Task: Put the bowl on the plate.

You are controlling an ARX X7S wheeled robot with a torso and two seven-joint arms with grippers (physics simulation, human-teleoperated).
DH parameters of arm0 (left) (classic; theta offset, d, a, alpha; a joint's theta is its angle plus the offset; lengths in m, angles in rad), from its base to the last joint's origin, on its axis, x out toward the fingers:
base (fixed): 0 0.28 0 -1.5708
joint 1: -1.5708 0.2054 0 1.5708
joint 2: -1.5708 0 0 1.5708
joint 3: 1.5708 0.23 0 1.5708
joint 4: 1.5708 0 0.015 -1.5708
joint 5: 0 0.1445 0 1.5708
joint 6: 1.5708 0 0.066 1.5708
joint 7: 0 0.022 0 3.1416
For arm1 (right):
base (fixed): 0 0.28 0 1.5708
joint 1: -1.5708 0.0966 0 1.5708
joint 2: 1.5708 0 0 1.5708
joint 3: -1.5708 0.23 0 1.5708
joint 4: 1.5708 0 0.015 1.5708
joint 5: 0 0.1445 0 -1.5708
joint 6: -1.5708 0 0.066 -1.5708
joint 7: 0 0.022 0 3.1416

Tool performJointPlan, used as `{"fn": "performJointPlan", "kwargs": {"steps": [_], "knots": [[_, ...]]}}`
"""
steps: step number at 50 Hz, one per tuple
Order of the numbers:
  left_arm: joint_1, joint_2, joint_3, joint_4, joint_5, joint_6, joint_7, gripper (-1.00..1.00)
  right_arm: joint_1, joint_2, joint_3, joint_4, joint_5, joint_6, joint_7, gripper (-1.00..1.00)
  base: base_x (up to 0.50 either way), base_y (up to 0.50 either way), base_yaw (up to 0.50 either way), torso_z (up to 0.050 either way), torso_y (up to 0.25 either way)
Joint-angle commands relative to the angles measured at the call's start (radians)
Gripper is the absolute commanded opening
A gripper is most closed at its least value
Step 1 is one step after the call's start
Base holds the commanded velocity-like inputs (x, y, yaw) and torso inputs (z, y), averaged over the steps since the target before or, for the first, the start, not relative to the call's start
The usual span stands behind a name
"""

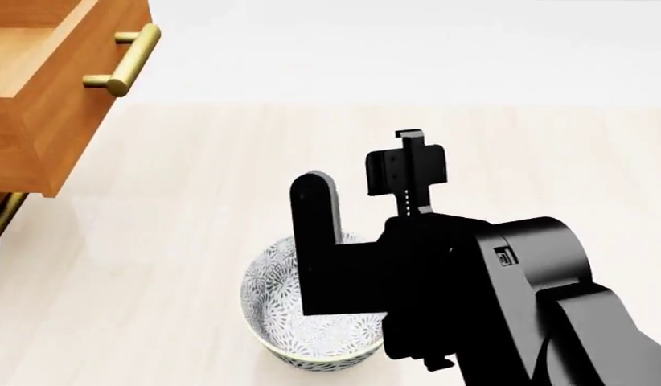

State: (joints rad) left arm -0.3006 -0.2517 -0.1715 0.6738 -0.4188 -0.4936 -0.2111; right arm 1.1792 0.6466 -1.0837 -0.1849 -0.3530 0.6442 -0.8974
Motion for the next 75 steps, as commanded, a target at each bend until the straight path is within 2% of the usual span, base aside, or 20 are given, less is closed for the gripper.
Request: {"fn": "performJointPlan", "kwargs": {"steps": [1, 32, 56, 75], "knots": [[0.005, -0.004, 0.005, -0.002, -0.002, 0.007, -0.003, 1.00, -0.036, -0.041, -0.001, 0.018, 0.039, -0.029, 0.019, 1.00, 0.00, 0.00, 0.00, 0.000, 0.000], [0.012, -0.020, 0.008, 0.009, -0.016, 0.006, -0.020, 1.00, -0.174, -0.056, -0.006, -0.003, 0.129, -0.025, 0.031, 1.00, 0.00, 0.00, 0.00, 0.000, 0.000], [0.013, -0.027, 0.025, -0.005, -0.011, 0.020, -0.028, 1.00, -0.196, -0.133, 0.013, 0.321, 0.160, -0.171, 0.146, 1.00, 0.00, 0.00, 0.00, 0.000, 0.000], [0.015, -0.032, 0.026, -0.012, -0.019, 0.030, -0.032, 1.00, -0.211, -0.188, -0.001, 0.447, 0.167, -0.253, 0.189, 1.00, 0.00, 0.00, 0.00, 0.000, 0.000]]}}
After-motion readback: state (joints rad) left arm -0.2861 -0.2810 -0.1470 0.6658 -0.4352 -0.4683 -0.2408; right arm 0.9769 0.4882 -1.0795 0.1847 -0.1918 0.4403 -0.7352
